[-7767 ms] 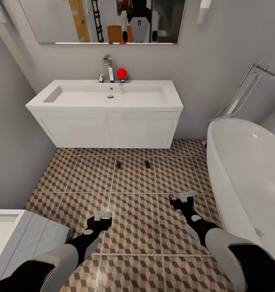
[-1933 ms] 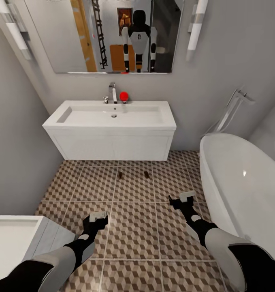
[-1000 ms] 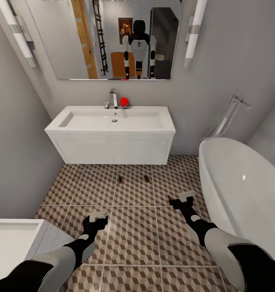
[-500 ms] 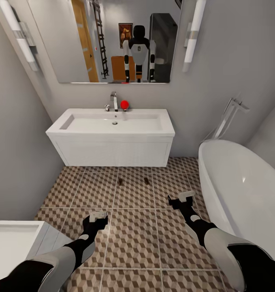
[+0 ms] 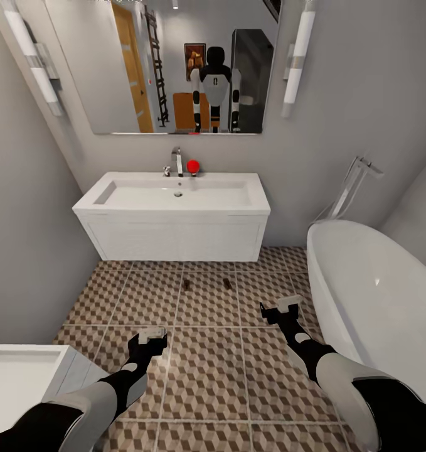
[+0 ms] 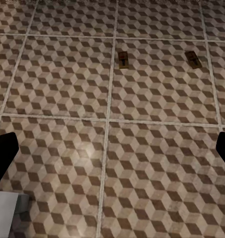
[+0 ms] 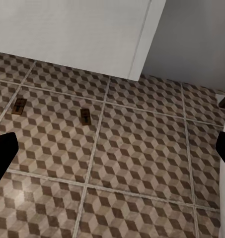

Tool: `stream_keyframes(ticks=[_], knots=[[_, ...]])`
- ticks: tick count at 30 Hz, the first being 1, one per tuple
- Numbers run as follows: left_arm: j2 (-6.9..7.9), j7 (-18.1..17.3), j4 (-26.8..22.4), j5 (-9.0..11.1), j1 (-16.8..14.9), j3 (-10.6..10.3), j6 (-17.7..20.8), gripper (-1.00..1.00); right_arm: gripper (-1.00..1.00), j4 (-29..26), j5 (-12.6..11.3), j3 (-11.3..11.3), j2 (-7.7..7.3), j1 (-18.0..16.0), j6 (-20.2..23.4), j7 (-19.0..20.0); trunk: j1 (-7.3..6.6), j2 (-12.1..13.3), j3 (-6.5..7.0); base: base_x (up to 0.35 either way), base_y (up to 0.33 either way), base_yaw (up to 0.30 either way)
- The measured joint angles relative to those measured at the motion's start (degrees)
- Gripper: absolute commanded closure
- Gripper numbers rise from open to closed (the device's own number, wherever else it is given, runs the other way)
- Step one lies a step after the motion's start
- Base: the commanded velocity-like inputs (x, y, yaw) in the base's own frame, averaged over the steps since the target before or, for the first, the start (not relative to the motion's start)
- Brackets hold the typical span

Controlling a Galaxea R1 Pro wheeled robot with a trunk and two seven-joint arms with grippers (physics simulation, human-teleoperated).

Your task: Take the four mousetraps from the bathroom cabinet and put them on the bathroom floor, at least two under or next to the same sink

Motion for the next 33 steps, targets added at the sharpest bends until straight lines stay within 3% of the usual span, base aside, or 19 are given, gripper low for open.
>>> stream_keyframes(ticks=[33], knots=[[0.00,0.0,0.1,0.0,0.0,0.0,0.0,-1.00,-1.00,0.0,0.0,0.0,0.00,0.0,0.0,0.0,0.00,0.0,2.51,0.000,0.000,0.000]])
